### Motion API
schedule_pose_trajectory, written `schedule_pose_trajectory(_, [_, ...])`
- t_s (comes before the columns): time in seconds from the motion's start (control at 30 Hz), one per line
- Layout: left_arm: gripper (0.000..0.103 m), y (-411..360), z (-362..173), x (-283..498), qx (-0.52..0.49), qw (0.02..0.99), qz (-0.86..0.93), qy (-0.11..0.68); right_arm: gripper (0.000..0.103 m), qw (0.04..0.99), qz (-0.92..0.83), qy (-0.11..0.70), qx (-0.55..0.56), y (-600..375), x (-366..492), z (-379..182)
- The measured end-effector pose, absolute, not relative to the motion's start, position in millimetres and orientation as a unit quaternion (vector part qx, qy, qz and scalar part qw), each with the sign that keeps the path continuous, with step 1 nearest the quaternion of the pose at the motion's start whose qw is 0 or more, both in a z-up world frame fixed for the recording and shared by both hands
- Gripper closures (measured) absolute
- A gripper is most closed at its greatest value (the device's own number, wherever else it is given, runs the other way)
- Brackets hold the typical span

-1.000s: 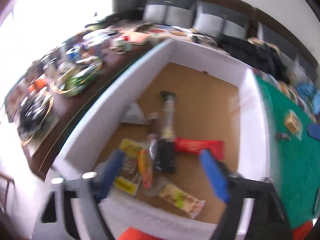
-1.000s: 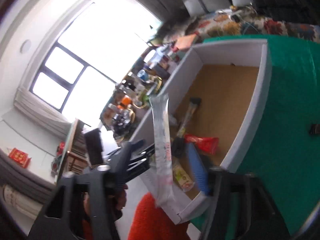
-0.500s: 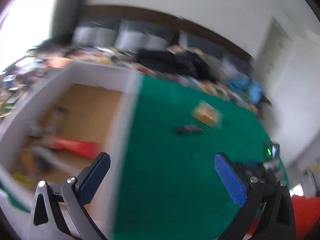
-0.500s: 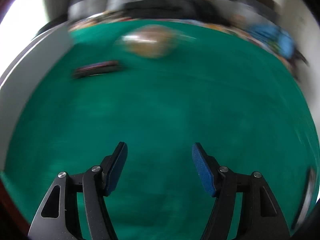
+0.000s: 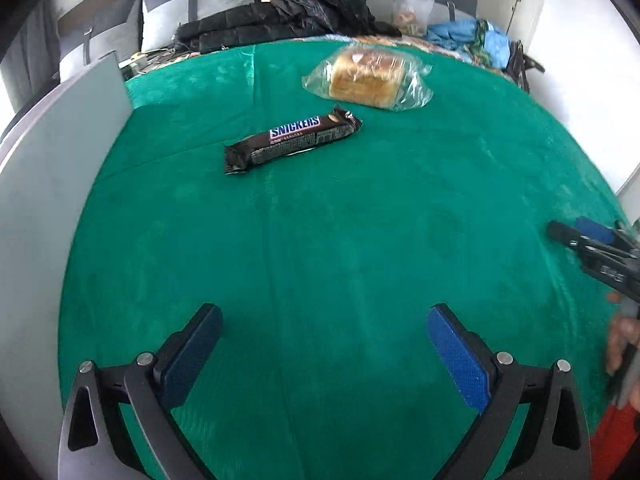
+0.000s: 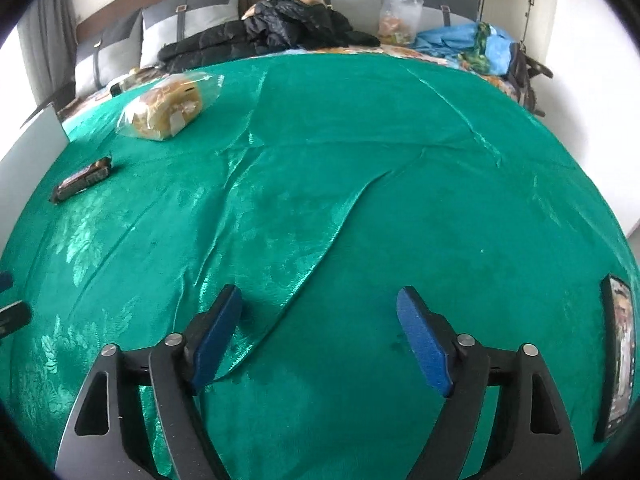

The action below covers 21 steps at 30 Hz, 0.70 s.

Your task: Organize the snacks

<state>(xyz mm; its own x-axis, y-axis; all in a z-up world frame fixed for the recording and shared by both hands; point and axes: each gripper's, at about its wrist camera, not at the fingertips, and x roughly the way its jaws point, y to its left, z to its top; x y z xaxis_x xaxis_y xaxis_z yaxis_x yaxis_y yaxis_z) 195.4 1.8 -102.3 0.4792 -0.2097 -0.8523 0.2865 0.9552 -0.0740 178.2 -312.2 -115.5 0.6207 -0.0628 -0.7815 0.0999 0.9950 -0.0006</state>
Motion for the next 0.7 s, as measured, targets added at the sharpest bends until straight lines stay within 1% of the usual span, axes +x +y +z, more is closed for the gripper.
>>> schedule_pose_trajectory(0.17, [0.0, 2.5, -111.6, 194.6, 0.056, 0.879, -0.134, 0.453, 0.017, 0.9, -0.049, 0.433, 0.022, -311.3, 172.5, -116.1])
schedule_pose_trajectory(0.7, [0.0, 3.8, -112.5, 197.4, 0.056, 0.879, -0.134, 0.454, 0.016, 0.899, -0.051, 0.434, 0.02, -312.0, 169.4, -115.3])
